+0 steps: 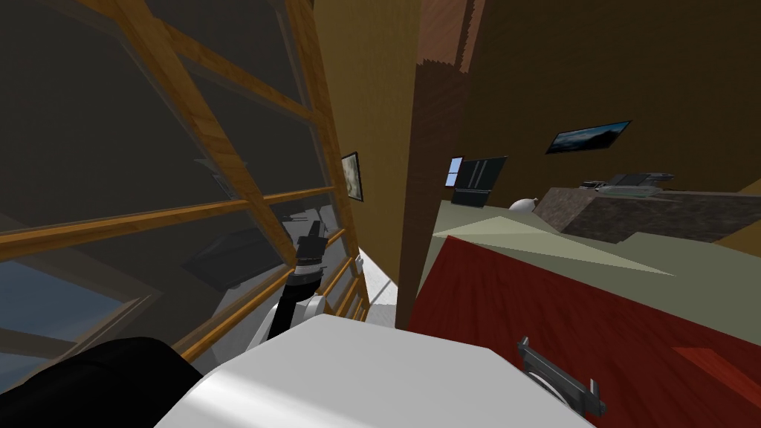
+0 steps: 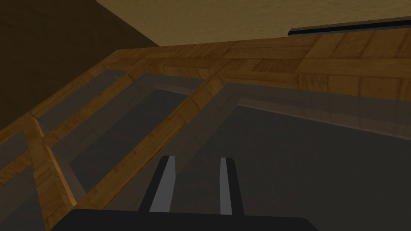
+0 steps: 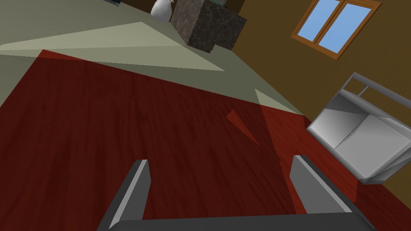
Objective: Push the door open
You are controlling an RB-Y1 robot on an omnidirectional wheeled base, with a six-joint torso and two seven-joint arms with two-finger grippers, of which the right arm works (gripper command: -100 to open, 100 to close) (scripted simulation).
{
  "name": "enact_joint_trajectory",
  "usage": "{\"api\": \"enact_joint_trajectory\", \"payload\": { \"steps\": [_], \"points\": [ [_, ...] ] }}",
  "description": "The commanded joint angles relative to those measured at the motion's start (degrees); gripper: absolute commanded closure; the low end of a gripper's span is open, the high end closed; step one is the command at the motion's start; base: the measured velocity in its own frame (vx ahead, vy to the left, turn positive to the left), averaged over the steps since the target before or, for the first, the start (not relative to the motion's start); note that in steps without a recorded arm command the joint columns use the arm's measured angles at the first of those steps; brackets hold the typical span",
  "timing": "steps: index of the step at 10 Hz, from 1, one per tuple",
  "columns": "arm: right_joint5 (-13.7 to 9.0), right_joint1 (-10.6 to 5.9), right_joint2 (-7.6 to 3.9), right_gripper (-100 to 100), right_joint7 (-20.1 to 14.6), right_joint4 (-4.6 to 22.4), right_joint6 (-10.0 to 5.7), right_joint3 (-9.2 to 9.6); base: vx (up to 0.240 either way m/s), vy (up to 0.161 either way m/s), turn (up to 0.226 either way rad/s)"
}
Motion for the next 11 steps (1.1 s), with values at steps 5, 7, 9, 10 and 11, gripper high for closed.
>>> {"api": "enact_joint_trajectory", "payload": {
  "steps": [5, 7, 9, 10, 11],
  "points": [
    [-0.05, 0.05, 0.02, -100, -0.12, 0.00, -0.05, -0.08, 0.000, 0.013, -0.001],
    [-0.05, 0.05, 0.02, -100, -0.12, 0.00, -0.05, -0.08, 0.003, 0.007, -0.019],
    [-0.05, 0.05, 0.02, -100, -0.12, 0.00, -0.05, -0.08, 0.000, 0.000, 0.000],
    [-0.05, 0.05, 0.02, -100, -0.12, 0.00, -0.05, -0.08, -0.002, -0.005, 0.014],
    [-0.69, 0.18, 0.12, -100, -0.29, -0.23, -0.67, -0.21, 0.011, 0.059, -0.072]
  ]
}}
